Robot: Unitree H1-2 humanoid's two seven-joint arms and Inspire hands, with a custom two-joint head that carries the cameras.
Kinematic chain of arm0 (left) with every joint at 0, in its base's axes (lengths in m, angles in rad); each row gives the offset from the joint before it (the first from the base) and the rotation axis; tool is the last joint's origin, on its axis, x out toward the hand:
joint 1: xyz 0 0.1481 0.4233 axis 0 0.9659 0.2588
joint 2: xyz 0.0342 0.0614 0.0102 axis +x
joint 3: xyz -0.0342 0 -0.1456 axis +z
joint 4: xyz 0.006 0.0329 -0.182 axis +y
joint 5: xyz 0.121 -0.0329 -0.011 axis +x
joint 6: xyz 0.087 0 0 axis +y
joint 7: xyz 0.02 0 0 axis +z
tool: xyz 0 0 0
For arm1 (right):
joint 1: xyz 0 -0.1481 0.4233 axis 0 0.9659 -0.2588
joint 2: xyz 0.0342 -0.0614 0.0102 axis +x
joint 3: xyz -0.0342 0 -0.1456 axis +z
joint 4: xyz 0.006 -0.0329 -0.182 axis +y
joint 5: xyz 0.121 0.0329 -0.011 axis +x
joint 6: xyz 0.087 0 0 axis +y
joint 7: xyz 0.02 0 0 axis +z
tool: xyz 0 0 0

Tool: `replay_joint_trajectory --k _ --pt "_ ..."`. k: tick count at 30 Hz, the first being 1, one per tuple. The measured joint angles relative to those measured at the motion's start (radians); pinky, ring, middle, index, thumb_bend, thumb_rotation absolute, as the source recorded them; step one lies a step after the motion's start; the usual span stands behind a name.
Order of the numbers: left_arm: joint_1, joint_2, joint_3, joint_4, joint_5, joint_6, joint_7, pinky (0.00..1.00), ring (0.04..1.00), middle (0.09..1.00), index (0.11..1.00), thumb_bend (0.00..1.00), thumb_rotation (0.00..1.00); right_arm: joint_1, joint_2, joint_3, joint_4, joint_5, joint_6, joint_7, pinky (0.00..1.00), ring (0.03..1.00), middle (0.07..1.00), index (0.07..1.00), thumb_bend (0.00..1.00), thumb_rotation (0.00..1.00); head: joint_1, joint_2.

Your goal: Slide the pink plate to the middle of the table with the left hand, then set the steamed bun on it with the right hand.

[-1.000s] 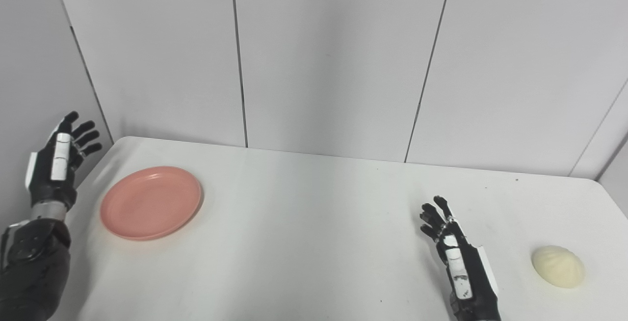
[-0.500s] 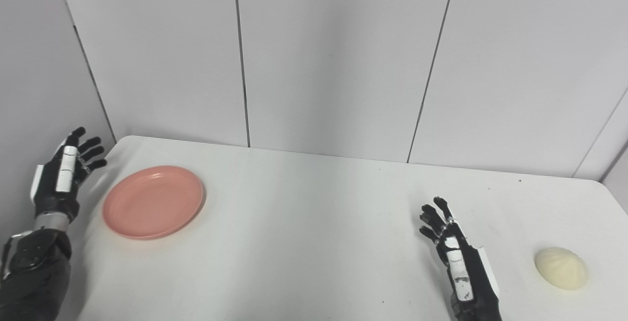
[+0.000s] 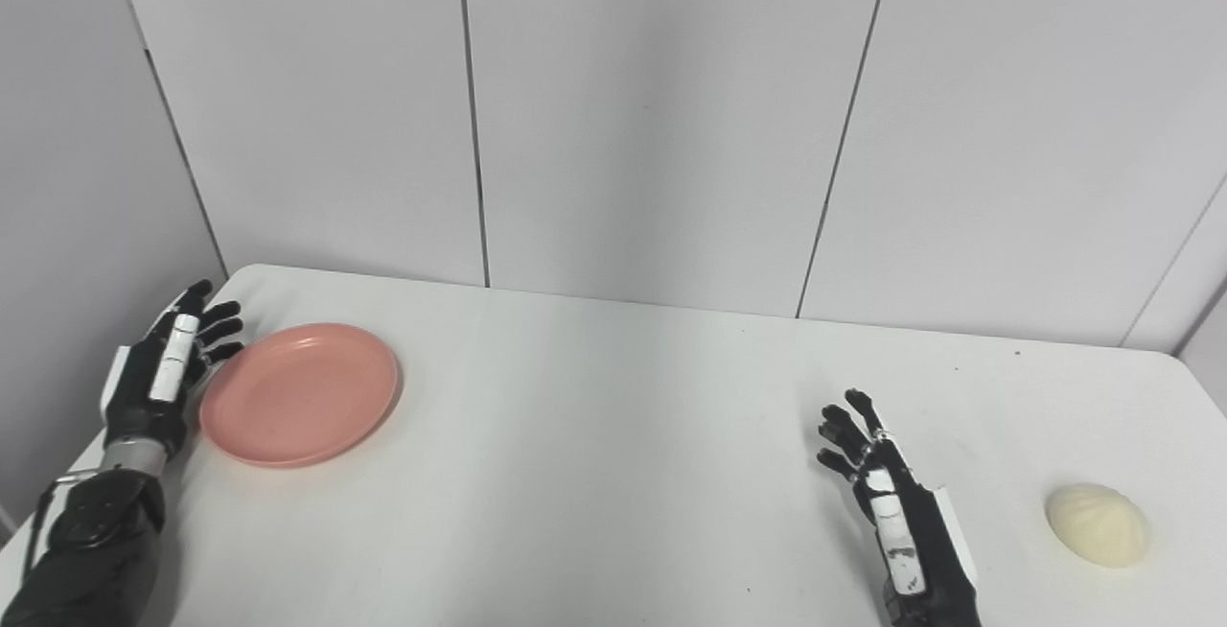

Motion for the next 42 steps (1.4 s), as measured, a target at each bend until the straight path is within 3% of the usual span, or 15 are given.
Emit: replay_joint_trajectory --k 12,20,29,39,42 --pt "-0.011 -0.02 -0.02 -0.002 -0.001 0.018 -0.009 0.73 0.804 0.809 0.86 0.83 0.84 0.002 -0.002 0.0 -0.001 -0.003 0.0 0.0 0.83 0.865 0.874 0.924 0.83 0.99 -0.005 0.008" --pt "-0.014 -0.048 -0.039 -0.028 0.001 0.022 -0.043 0.69 0.787 0.792 0.852 0.9 0.87 0.002 -0.001 0.004 -0.003 -0.011 0.0 0.0 0.83 0.865 0.874 0.926 0.82 0.99 -0.018 0.011" --pt "-0.013 -0.116 -0.061 -0.104 -0.001 0.102 -0.035 0.7 0.786 0.79 0.843 0.83 0.85 0.004 -0.001 0.011 -0.013 -0.024 0.0 0.0 0.81 0.863 0.874 0.927 0.83 1.0 -0.031 0.015" --pt "-0.025 -0.154 -0.086 -0.121 0.0 0.139 -0.034 0.72 0.791 0.794 0.85 0.9 0.85 0.01 0.0 0.015 -0.027 -0.055 0.0 -0.005 0.79 0.849 0.868 0.924 0.83 1.0 -0.057 0.028" --pt "-0.034 -0.177 -0.092 -0.122 -0.001 0.144 -0.035 0.75 0.803 0.799 0.858 0.87 0.85 0.012 0.007 0.018 -0.033 -0.067 0.0 -0.009 0.78 0.842 0.862 0.917 0.83 1.0 -0.063 0.031"
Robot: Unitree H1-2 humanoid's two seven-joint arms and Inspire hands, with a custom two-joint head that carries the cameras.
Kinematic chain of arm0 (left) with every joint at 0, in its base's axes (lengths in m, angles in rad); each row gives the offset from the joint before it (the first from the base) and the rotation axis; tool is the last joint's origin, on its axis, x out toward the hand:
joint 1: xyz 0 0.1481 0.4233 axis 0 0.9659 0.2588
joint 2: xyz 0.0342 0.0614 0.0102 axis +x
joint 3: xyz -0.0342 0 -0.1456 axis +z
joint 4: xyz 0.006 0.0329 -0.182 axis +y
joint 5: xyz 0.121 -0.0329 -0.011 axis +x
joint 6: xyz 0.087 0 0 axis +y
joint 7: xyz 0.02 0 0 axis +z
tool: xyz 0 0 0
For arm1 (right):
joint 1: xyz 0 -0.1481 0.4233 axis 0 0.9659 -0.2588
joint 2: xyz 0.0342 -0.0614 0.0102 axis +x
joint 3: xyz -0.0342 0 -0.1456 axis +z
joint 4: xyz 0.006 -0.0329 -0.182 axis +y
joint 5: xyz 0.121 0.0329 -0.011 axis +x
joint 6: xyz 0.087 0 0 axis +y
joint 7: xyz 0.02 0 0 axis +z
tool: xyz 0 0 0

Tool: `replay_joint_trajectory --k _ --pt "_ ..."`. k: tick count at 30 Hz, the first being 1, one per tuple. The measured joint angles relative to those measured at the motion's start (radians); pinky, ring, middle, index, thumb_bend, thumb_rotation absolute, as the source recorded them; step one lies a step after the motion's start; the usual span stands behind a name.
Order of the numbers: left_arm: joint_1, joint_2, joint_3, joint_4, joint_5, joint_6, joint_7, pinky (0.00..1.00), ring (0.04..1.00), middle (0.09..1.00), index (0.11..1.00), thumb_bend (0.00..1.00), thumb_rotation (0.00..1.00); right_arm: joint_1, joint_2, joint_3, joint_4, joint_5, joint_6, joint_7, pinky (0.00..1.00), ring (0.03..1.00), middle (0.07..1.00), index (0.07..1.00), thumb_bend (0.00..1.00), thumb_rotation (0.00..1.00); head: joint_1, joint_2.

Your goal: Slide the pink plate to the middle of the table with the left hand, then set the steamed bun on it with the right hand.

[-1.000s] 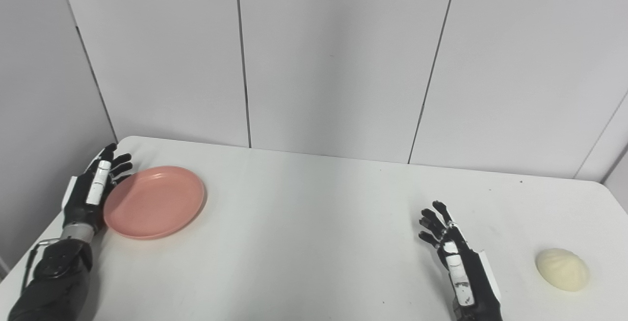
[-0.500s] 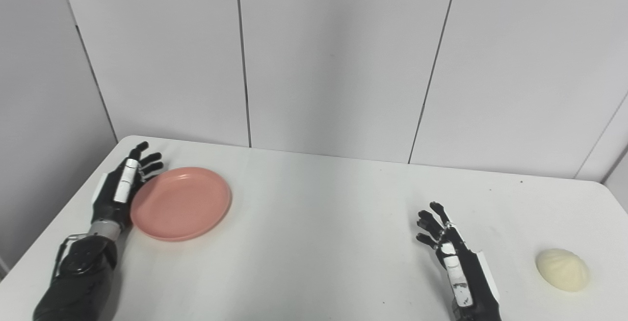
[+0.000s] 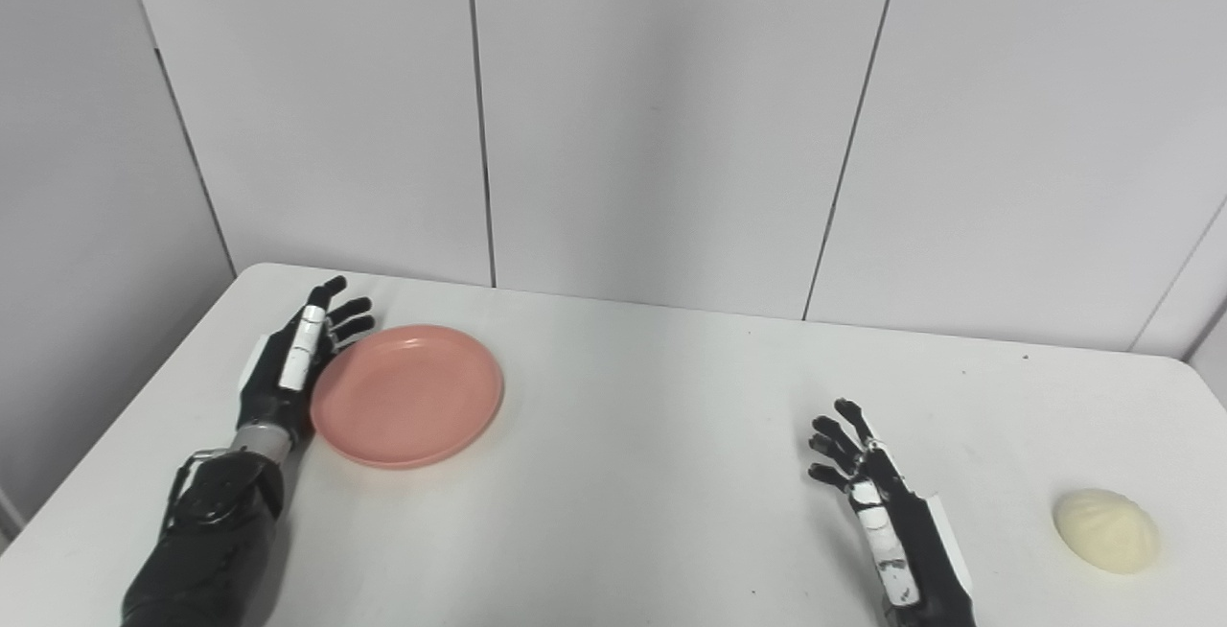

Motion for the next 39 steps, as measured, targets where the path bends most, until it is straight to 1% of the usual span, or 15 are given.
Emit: replay_joint_trajectory --k 3,5,7,9,10,13,16,18,21,24,28,31,32,33,39 --pt "-0.008 -0.028 -0.015 0.0 0.0 -0.001 -0.01 0.74 0.808 0.803 0.874 0.87 0.86 0.0 0.007 0.001 -0.004 -0.013 0.0 -0.001 0.78 0.844 0.863 0.915 0.83 1.0 -0.035 0.012" --pt "-0.016 -0.052 -0.025 0.001 0.0 -0.001 -0.016 0.74 0.811 0.806 0.881 0.88 0.85 0.0 0.014 0.004 -0.007 -0.021 0.001 -0.005 0.79 0.844 0.863 0.916 0.83 1.0 -0.035 0.012" --pt "-0.02 -0.071 -0.033 0.001 0.0 0.0 -0.03 0.74 0.81 0.8 0.877 0.89 0.85 0.001 0.021 0.01 -0.012 -0.025 0.003 -0.011 0.79 0.849 0.865 0.918 0.83 1.0 -0.067 0.02" --pt "-0.024 -0.089 -0.038 -0.001 0.0 0.006 -0.041 0.74 0.81 0.794 0.864 0.89 0.85 0.003 0.027 0.016 -0.02 -0.03 0.009 -0.014 0.79 0.845 0.861 0.917 0.84 1.0 -0.067 0.02" --pt "-0.025 -0.093 -0.039 -0.004 0.0 0.012 -0.044 0.73 0.81 0.793 0.86 0.89 0.84 0.004 0.031 0.019 -0.025 -0.034 0.013 -0.017 0.78 0.843 0.86 0.916 0.84 1.0 -0.096 0.024" --pt "-0.026 -0.095 -0.039 -0.021 -0.001 0.038 -0.052 0.73 0.808 0.799 0.864 0.87 0.84 0.012 0.044 0.031 -0.04 -0.057 0.025 -0.03 0.78 0.846 0.865 0.92 0.81 1.0 -0.152 0.028" --pt "-0.024 -0.095 -0.04 -0.036 -0.002 0.061 -0.06 0.73 0.806 0.804 0.87 0.86 0.86 0.016 0.055 0.048 -0.049 -0.078 0.038 -0.036 0.78 0.848 0.865 0.918 0.81 1.0 -0.176 0.031" --pt "-0.022 -0.095 -0.043 -0.047 -0.002 0.076 -0.064 0.74 0.806 0.798 0.872 0.87 0.85 0.016 0.064 0.057 -0.053 -0.094 0.048 -0.039 0.77 0.847 0.866 0.914 0.81 1.0 -0.228 0.034" --pt "-0.01 -0.098 -0.045 -0.083 -0.002 0.109 -0.07 0.74 0.799 0.797 0.881 0.86 0.85 0.016 0.084 0.071 -0.06 -0.119 0.06 -0.048 0.77 0.85 0.872 0.918 0.8 1.0 -0.256 0.034" --pt "-0.004 -0.112 -0.045 -0.107 -0.006 0.136 -0.073 0.78 0.808 0.79 0.882 0.86 0.83 0.017 0.1 0.084 -0.066 -0.145 0.069 -0.062 0.77 0.851 0.875 0.92 0.79 1.0 -0.316 0.034" --pt "-0.004 -0.124 -0.045 -0.113 -0.021 0.145 -0.09 0.81 0.824 0.802 0.886 0.84 0.83 0.016 0.127 0.101 -0.069 -0.173 0.07 -0.079 0.77 0.852 0.877 0.92 0.77 1.0 -0.377 0.031" --pt "-0.004 -0.133 -0.044 -0.127 -0.033 0.164 -0.094 0.81 0.828 0.809 0.881 0.83 0.82 0.016 0.141 0.109 -0.069 -0.19 0.07 -0.085 0.76 0.849 0.874 0.921 0.76 1.0 -0.414 0.031" --pt "-0.003 -0.14 -0.043 -0.131 -0.039 0.169 -0.094 0.79 0.823 0.804 0.881 0.82 0.82 0.016 0.146 0.111 -0.069 -0.199 0.07 -0.093 0.76 0.849 0.874 0.921 0.76 1.0 -0.414 0.031" --pt "-0.001 -0.145 -0.044 -0.137 -0.04 0.175 -0.094 0.77 0.815 0.797 0.887 0.81 0.82 0.016 0.152 0.113 -0.069 -0.207 0.07 -0.102 0.77 0.853 0.877 0.923 0.74 1.0 -0.442 0.034" --pt "0.013 -0.175 -0.05 -0.175 -0.037 0.194 -0.077 0.79 0.819 0.804 0.893 0.8 0.83 0.015 0.177 0.135 -0.068 -0.243 0.071 -0.119 0.78 0.867 0.887 0.917 0.72 1.0 -0.471 0.037"
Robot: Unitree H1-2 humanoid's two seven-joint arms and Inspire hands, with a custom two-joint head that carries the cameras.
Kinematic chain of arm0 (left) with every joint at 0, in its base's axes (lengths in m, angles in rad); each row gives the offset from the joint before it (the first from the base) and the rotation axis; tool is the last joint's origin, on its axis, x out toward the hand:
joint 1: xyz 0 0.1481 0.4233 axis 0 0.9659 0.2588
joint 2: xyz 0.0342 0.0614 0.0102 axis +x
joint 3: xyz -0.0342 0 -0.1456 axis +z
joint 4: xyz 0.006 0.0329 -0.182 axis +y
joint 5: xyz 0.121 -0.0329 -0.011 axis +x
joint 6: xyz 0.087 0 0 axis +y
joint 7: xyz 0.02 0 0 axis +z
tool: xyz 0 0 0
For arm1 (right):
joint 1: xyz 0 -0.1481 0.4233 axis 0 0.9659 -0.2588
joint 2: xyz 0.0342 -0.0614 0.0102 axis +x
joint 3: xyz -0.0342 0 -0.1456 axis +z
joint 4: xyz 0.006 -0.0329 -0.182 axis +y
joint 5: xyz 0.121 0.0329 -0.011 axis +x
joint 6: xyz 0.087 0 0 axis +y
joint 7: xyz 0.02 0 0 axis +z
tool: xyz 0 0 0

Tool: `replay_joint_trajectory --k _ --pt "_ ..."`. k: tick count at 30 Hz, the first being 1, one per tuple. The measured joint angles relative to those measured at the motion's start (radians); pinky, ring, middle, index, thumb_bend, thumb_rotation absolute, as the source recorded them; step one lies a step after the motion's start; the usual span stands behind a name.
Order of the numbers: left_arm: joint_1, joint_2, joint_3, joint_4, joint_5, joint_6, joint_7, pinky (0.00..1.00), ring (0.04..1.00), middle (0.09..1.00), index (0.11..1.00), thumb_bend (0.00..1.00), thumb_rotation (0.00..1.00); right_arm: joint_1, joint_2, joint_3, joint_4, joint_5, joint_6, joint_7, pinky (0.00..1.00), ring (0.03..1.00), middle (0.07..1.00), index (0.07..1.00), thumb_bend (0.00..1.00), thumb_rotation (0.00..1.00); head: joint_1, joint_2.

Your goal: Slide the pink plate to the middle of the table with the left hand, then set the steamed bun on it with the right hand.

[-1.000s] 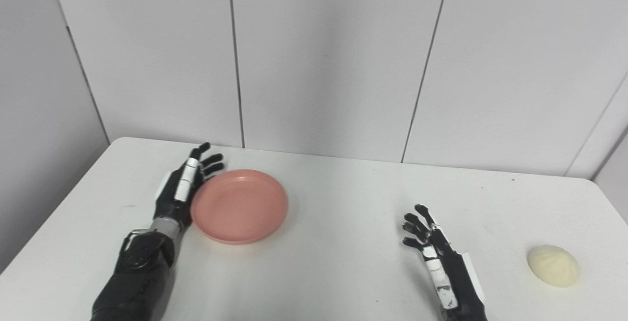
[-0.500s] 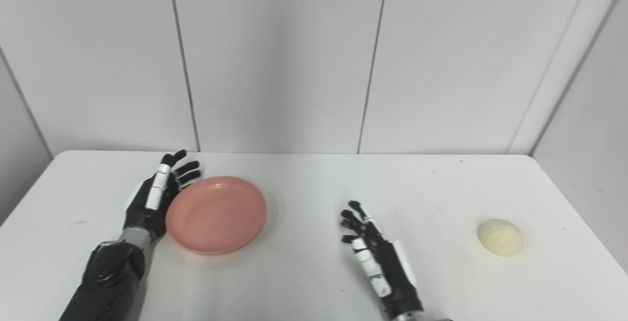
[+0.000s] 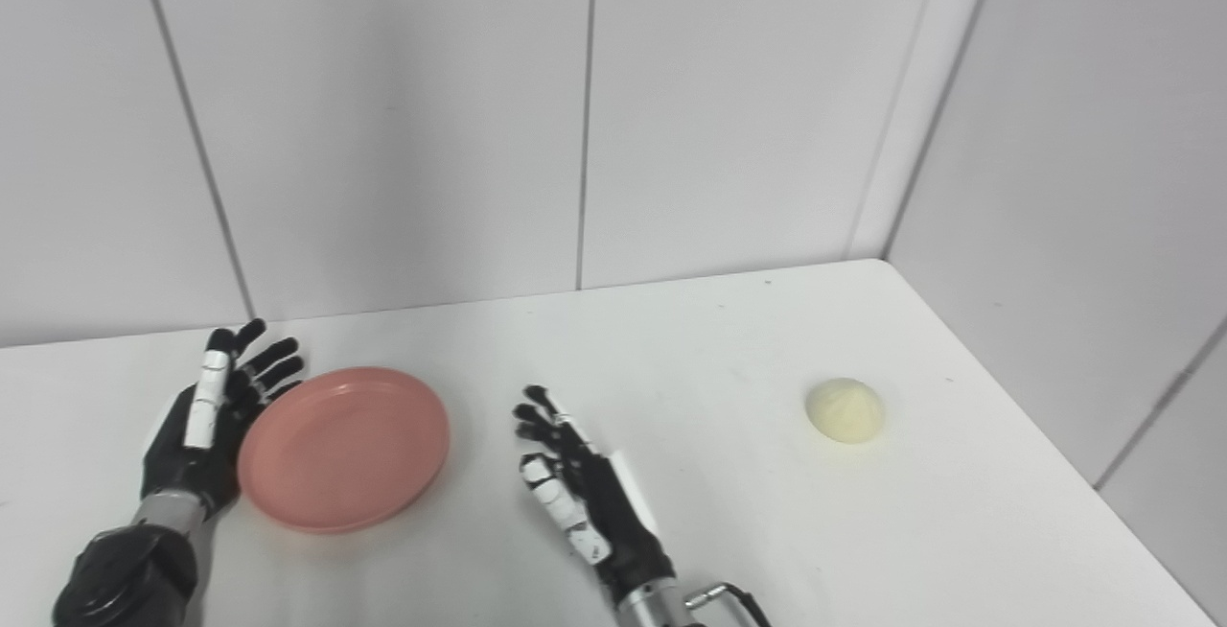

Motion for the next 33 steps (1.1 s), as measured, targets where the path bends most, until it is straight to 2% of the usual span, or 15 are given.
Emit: replay_joint_trajectory --k 4,10,16,19,21,23,26,30,33 --pt "0.012 -0.008 -0.003 -0.02 0.001 0.003 0.005 0.79 0.825 0.8 0.878 0.79 0.81 -0.002 0.006 0.007 0.002 -0.016 0.001 -0.006 0.78 0.869 0.894 0.923 0.7 1.0 -0.026 0.005" --pt "0.021 -0.019 -0.011 -0.033 0.018 0.0 0.017 0.81 0.835 0.817 0.905 0.73 0.82 -0.005 0.007 0.016 0.006 -0.038 0.001 -0.024 0.78 0.867 0.897 0.925 0.72 1.0 -0.041 0.011" --pt "0.026 -0.038 -0.016 -0.037 0.018 -0.006 0.017 0.82 0.834 0.825 0.922 0.72 0.83 -0.005 0.006 0.019 0.006 -0.065 0.001 -0.039 0.77 0.869 0.913 0.92 0.72 0.98 -0.049 0.009" --pt "0.03 -0.047 -0.022 -0.042 0.018 -0.009 0.017 0.8 0.834 0.822 0.92 0.73 0.83 -0.004 0.007 0.014 0.004 -0.117 0.001 -0.081 0.79 0.874 0.918 0.91 0.72 0.96 -0.049 0.005" --pt "0.03 -0.05 -0.025 -0.042 0.018 -0.01 0.017 0.8 0.839 0.823 0.917 0.73 0.83 -0.001 0.01 0.011 -0.011 -0.213 0.016 -0.129 0.77 0.862 0.914 0.897 0.74 0.95 -0.052 0.002" --pt "0.03 -0.049 -0.027 -0.041 0.021 -0.014 0.017 0.8 0.833 0.823 0.921 0.71 0.84 0.003 0.006 0.015 -0.043 -0.334 0.066 -0.16 0.79 0.886 0.925 0.914 0.77 0.93 -0.054 -0.002" --pt "0.03 -0.048 -0.028 -0.036 0.021 -0.023 0.017 0.79 0.836 0.827 0.907 0.66 0.84 0.002 -0.009 0.013 -0.131 -0.46 0.16 -0.16 0.79 0.903 0.947 0.932 0.82 0.92 -0.06 -0.005" --pt "0.03 -0.046 -0.031 -0.03 0.021 -0.034 0.017 0.79 0.83 0.822 0.903 0.65 0.84 -0.041 -0.036 -0.011 -0.26 -0.538 0.256 -0.136 0.79 0.904 0.944 0.925 0.85 0.88 -0.058 -0.008" --pt "0.03 -0.047 -0.033 -0.032 0.021 -0.033 0.018 0.78 0.831 0.822 0.902 0.65 0.84 -0.073 -0.072 -0.023 -0.326 -0.594 0.354 -0.065 0.77 0.897 0.935 0.93 0.91 0.87 -0.054 -0.009"
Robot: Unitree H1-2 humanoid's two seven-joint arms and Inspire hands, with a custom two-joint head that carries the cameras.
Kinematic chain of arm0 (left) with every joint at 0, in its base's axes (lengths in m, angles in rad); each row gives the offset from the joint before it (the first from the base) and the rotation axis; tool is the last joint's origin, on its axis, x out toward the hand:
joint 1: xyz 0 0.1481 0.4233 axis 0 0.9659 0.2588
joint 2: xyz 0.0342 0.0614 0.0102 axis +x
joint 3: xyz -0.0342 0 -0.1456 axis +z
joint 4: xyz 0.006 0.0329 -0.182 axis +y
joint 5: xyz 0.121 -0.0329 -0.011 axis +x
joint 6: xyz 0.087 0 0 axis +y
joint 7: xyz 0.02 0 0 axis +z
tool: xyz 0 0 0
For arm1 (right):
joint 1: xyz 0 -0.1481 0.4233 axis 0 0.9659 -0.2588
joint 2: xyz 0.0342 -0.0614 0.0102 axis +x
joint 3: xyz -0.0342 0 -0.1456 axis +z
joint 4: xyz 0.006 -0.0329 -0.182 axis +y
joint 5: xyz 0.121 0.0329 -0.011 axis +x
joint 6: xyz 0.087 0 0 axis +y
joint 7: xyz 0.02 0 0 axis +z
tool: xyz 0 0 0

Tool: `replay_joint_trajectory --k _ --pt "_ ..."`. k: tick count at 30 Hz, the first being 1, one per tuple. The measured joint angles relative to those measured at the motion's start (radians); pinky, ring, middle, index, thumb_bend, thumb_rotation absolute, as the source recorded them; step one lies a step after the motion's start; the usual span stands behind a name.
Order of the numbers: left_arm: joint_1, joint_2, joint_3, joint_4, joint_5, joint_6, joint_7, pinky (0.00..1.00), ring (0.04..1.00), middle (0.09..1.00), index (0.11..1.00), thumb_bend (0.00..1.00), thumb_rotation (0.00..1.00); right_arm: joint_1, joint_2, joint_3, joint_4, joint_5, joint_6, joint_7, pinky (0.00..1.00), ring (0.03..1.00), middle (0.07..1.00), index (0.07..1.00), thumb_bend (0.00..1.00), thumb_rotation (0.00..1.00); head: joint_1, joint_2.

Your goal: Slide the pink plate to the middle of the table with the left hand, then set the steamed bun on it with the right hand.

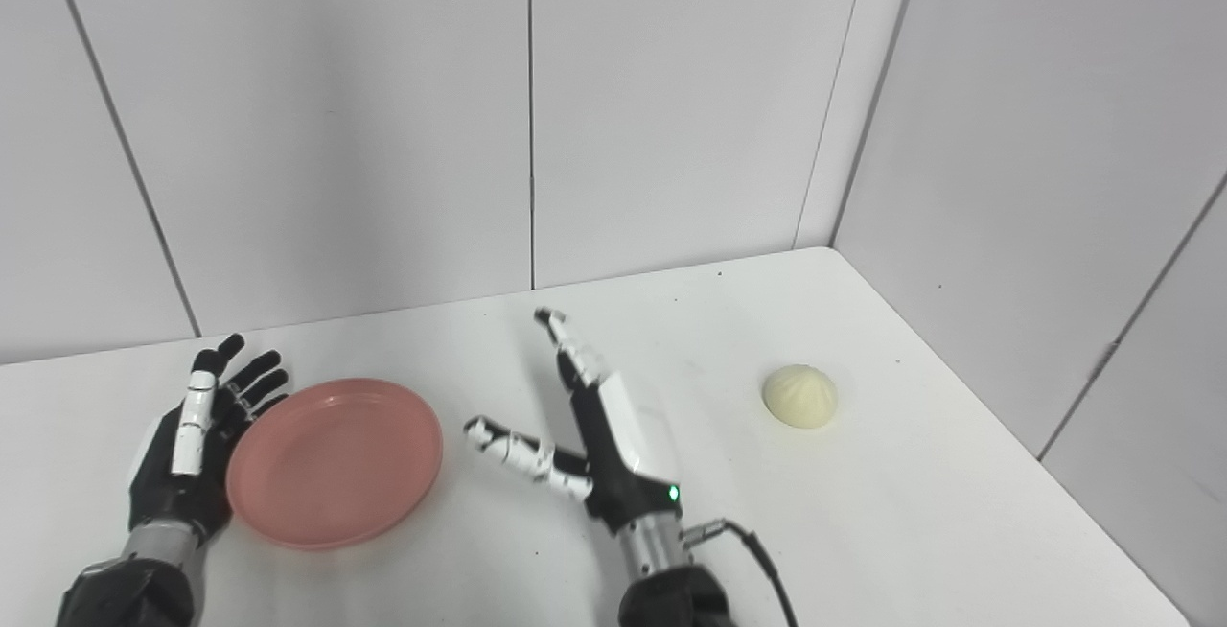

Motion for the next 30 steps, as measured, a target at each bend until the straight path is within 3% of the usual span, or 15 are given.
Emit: replay_joint_trajectory --k 3,6,10,19,22,26,30 --pt "0.0 0.0 -0.004 0.0 0.008 -0.002 0.001 0.76 0.832 0.819 0.89 0.65 0.85 -0.023 -0.051 -0.009 -0.07 -0.053 0.09 0.103 0.74 0.888 0.918 0.922 0.94 0.82 -0.003 -0.003" --pt "0.0 0.0 -0.002 0.0 0.017 -0.003 0.008 0.78 0.84 0.828 0.915 0.65 0.85 -0.067 -0.125 -0.03 -0.148 -0.103 0.167 0.213 0.68 0.87 0.9 0.892 0.96 0.67 -0.005 -0.005" --pt "-0.001 0.0 -0.002 0.015 0.017 -0.02 0.008 0.8 0.843 0.832 0.937 0.69 0.86 -0.148 -0.225 -0.06 -0.246 -0.226 0.251 0.425 0.66 0.843 0.873 0.86 0.99 0.58 -0.003 -0.014" --pt "-0.001 -0.003 -0.003 0.01 0.018 -0.022 0.015 0.81 0.843 0.832 0.935 0.64 0.85 -0.24 -0.377 -0.151 -0.223 -0.456 0.268 0.787 0.57 0.814 0.851 0.805 1.0 0.4 0.0 -0.017" --pt "-0.001 -0.003 -0.003 0.01 0.018 -0.022 0.017 0.82 0.848 0.838 0.981 0.6 0.86 -0.253 -0.424 -0.173 -0.177 -0.478 0.268 0.827 0.6 0.839 0.851 0.791 1.0 0.34 0.0 -0.014" --pt "-0.001 -0.002 -0.003 0.011 0.017 -0.022 0.017 0.82 0.849 0.837 0.993 0.59 0.86 -0.252 -0.471 -0.172 -0.108 -0.493 0.268 0.891 0.61 0.853 0.885 0.795 1.0 0.34 0.002 -0.014" --pt "-0.001 -0.002 -0.004 0.018 0.018 -0.033 0.016 0.81 0.841 0.819 1.0 0.57 0.85 -0.257 -0.505 -0.157 -0.055 -0.517 0.267 0.958 0.57 0.787 0.84 0.777 1.0 0.29 -0.001 -0.012"
